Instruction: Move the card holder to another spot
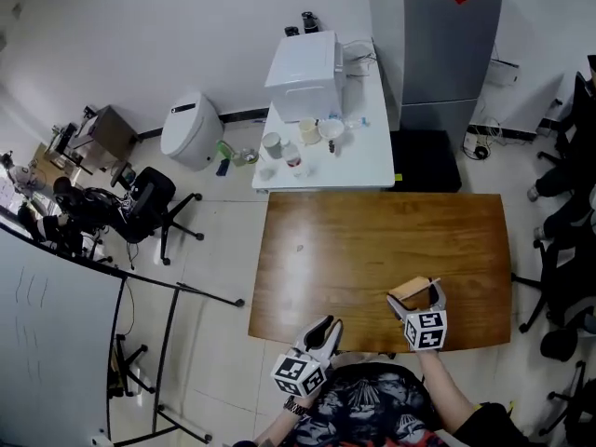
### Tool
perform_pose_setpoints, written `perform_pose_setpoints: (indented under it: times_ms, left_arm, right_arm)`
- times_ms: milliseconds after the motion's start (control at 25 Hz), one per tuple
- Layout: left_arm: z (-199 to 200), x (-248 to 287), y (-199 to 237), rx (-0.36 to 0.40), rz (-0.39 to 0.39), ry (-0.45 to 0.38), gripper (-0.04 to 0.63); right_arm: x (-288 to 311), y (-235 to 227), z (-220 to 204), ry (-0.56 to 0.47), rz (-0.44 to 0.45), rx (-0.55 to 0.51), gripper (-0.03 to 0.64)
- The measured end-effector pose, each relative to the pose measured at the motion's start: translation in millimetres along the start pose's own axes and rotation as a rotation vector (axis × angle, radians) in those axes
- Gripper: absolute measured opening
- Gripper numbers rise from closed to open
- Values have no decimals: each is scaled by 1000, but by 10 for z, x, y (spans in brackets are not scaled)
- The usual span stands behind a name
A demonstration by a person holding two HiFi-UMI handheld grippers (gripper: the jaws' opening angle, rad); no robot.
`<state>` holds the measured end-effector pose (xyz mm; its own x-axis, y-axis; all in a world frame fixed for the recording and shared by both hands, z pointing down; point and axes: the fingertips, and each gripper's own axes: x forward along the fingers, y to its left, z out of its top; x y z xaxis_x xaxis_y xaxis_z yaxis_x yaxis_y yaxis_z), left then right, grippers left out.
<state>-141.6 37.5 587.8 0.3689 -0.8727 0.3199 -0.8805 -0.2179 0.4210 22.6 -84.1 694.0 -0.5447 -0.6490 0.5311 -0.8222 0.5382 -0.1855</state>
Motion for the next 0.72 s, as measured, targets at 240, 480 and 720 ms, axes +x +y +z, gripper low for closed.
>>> perform_pose_setpoints:
  times_ms: [240,480,720]
  left_arm:
    - [-235,-836,432,-85,185,12,87]
    - [-428,-1647,880,-155,397,6,87]
    - [-396,-1528,1112,-176,359,-11,87]
  right_arm:
    - [1502,1277,-189,89,282,-205,541]
    - [2767,1703,-595,224,281,-292,541]
    - [2779,1727,-556,263,277,-163,580]
